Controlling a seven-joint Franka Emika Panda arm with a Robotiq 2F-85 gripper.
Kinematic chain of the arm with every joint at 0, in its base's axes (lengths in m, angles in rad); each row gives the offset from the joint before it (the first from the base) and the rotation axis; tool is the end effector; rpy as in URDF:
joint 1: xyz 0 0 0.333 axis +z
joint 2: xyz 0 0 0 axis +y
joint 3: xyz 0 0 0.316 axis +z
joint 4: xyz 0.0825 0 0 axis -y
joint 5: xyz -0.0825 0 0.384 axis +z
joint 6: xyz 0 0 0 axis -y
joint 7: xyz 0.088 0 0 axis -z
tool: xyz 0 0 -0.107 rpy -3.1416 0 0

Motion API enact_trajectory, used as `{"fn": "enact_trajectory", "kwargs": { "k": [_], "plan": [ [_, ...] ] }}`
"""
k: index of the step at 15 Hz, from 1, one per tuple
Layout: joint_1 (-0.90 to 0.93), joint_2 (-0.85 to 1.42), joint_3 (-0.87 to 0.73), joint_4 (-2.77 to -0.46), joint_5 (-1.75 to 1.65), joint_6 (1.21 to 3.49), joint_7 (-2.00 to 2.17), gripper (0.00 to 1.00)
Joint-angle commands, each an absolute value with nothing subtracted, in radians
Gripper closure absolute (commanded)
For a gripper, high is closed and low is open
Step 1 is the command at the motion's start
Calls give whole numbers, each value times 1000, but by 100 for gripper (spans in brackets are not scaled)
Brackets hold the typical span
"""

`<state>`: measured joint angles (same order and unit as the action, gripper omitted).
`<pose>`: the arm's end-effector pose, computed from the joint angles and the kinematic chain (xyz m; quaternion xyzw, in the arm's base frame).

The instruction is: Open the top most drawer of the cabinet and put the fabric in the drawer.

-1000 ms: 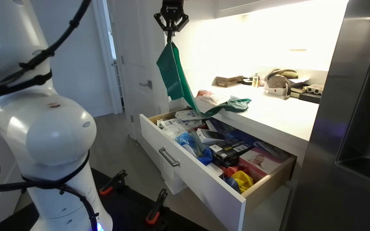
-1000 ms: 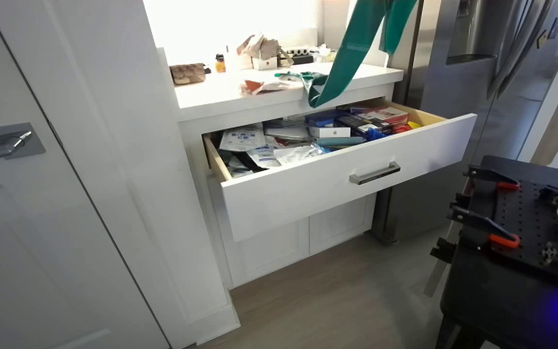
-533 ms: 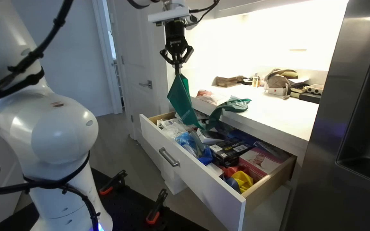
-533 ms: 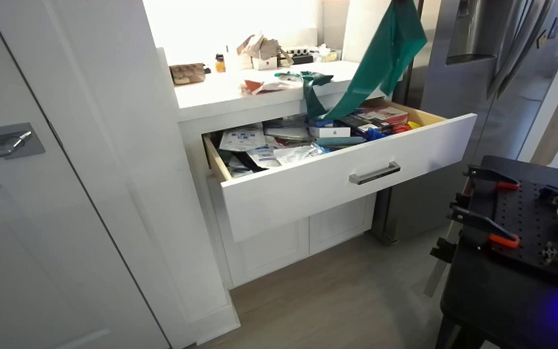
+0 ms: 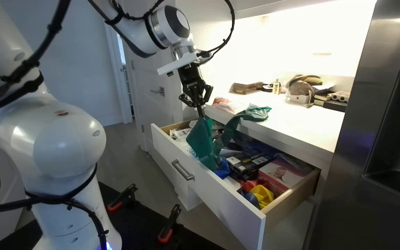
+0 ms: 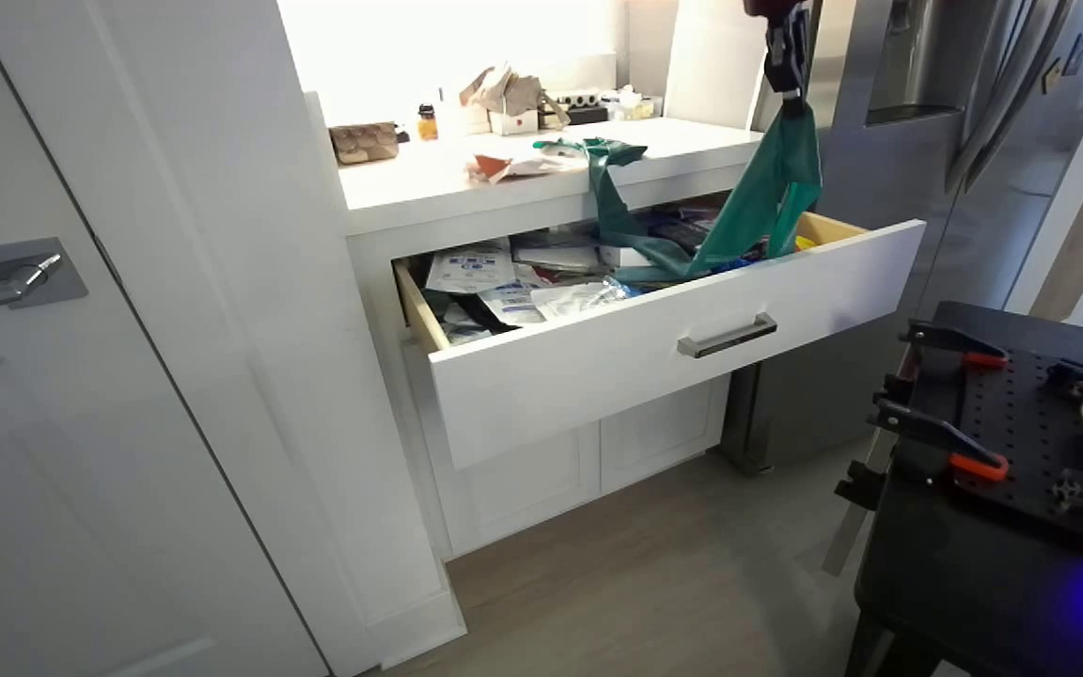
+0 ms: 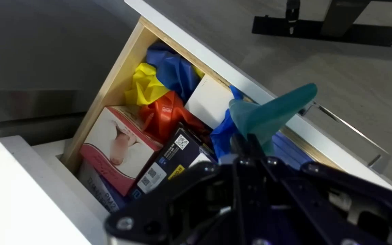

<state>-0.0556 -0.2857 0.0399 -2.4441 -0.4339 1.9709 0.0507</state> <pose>0.4247 -0.0336 0.3989 0.9741 0.0685 -0.0888 0.1965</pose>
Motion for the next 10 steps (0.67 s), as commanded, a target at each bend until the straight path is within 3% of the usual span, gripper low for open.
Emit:
{"fn": "enact_trajectory", "kwargs": {
  "k": [1,4,5,7,10],
  "plan": [
    [-79,-308,38,-2527,-556,2065,179,100],
    [-97,-295,32,-2549,-648,2096,267,100],
    [-100,-290,28,-2552,-659,2094,284,74],
    [-100,-284,20,-2554,-670,2086,303,66],
    [-104,-278,11,-2535,-675,2089,306,43]
  ]
}}
